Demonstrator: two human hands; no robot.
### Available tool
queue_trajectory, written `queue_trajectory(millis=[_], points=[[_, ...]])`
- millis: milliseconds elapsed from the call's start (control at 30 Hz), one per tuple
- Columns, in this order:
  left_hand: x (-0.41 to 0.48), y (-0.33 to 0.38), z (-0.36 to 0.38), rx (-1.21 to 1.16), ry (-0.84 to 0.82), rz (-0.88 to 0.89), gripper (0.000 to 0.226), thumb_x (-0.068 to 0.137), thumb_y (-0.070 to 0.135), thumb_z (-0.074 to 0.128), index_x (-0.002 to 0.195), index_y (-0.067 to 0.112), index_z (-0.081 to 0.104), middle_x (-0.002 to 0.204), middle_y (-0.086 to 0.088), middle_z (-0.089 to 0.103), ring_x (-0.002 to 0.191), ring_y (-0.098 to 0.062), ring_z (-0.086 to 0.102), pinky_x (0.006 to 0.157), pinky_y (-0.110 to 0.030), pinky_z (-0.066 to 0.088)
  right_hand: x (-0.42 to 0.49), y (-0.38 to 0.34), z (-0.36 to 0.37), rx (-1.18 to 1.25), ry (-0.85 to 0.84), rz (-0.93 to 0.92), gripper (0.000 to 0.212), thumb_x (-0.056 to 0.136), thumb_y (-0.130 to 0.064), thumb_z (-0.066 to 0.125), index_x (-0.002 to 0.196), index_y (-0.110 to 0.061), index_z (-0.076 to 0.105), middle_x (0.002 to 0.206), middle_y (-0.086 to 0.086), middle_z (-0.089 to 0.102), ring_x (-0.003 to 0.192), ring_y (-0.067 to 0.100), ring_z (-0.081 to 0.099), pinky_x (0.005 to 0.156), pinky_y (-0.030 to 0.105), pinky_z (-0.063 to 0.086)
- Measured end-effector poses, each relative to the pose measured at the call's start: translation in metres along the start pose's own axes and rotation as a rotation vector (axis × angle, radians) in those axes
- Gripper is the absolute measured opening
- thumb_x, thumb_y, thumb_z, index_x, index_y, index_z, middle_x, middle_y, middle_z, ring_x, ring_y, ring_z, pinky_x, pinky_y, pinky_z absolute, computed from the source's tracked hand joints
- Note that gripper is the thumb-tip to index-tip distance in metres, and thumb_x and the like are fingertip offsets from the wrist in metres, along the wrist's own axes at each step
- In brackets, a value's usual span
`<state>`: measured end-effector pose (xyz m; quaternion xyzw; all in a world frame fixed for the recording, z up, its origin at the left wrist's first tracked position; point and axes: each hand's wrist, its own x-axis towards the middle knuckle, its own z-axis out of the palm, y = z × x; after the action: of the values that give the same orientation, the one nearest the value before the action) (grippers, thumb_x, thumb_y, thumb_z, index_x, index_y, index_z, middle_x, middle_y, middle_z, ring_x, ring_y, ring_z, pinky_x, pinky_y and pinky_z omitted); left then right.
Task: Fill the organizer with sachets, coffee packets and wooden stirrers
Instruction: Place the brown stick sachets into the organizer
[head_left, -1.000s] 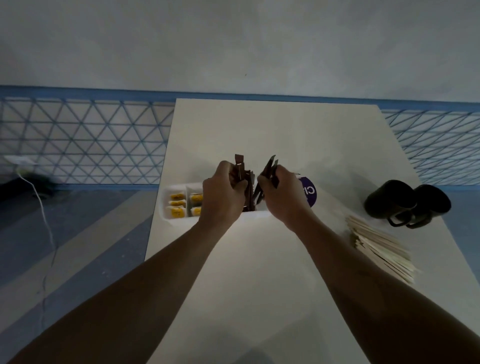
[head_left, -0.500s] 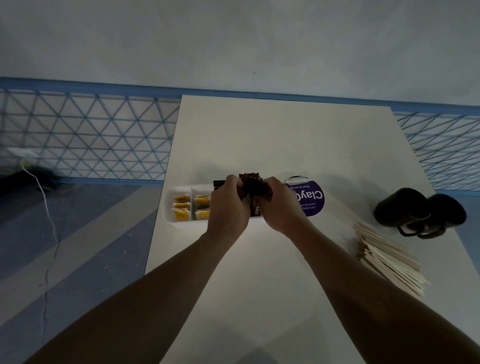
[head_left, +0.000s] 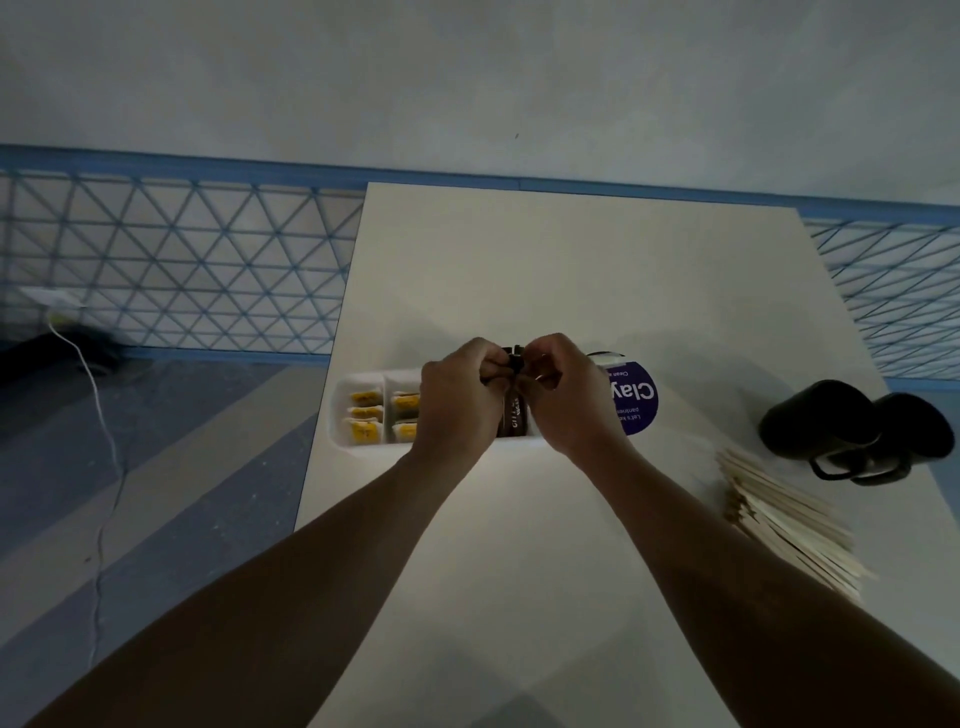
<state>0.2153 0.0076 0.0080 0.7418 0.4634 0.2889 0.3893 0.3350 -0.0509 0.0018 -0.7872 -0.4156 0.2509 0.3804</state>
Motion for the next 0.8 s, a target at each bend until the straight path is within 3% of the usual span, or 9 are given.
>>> queue_trajectory(millis=[167, 233, 433, 667, 800], points=[[0.006, -0.001, 0.002, 0.095, 0.025, -0.027, 0.034, 0.084, 0.006, 0.069, 0.117, 0.015, 0.066, 0.095, 0.000, 0.073, 0.084, -0.008, 0.065, 0.077, -0.012, 0.048, 0.001, 0.003, 0.001, -0.014, -0.007, -0.001, 0.032, 0.090, -0.009, 0.069, 0.116, -0.026, 0.064, 0.090, -0.005, 0.070, 0.077, 0.005, 0.068, 0.061, 0.017, 0.052], [0.010, -0.002, 0.002, 0.175, -0.020, -0.011, 0.032, 0.085, 0.011, 0.068, 0.116, 0.017, 0.069, 0.098, -0.002, 0.072, 0.089, -0.014, 0.065, 0.076, -0.017, 0.042, 0.001, 0.004, 0.001, -0.051, -0.001, -0.019, 0.031, 0.090, -0.010, 0.069, 0.116, -0.026, 0.067, 0.087, -0.006, 0.071, 0.074, 0.003, 0.066, 0.060, 0.014, 0.048], [0.014, -0.003, 0.002, 0.202, -0.054, -0.035, 0.021, 0.084, 0.012, 0.069, 0.104, 0.017, 0.074, 0.093, -0.002, 0.073, 0.080, -0.014, 0.065, 0.071, -0.019, 0.046, 0.002, 0.006, 0.001, -0.096, -0.018, -0.010, 0.027, 0.091, -0.013, 0.069, 0.114, -0.027, 0.068, 0.088, -0.004, 0.071, 0.071, -0.001, 0.062, 0.054, 0.006, 0.041], [0.011, 0.003, -0.004, 0.151, -0.060, -0.038, 0.038, 0.082, 0.007, 0.070, 0.120, 0.012, 0.065, 0.093, -0.006, 0.071, 0.086, -0.020, 0.066, 0.078, -0.031, 0.056, -0.008, 0.002, -0.009, -0.059, -0.004, -0.001, 0.036, 0.091, -0.010, 0.069, 0.123, -0.025, 0.065, 0.085, -0.006, 0.069, 0.071, -0.004, 0.062, 0.052, 0.001, 0.042], [0.008, 0.008, -0.007, 0.133, -0.042, -0.026, 0.040, 0.081, 0.006, 0.072, 0.120, 0.014, 0.064, 0.088, 0.000, 0.066, 0.082, -0.014, 0.062, 0.076, -0.024, 0.052, -0.019, 0.005, -0.016, -0.070, 0.028, 0.029, 0.037, 0.092, -0.015, 0.069, 0.125, -0.027, 0.062, 0.087, -0.010, 0.068, 0.075, -0.005, 0.063, 0.053, 0.002, 0.039]])
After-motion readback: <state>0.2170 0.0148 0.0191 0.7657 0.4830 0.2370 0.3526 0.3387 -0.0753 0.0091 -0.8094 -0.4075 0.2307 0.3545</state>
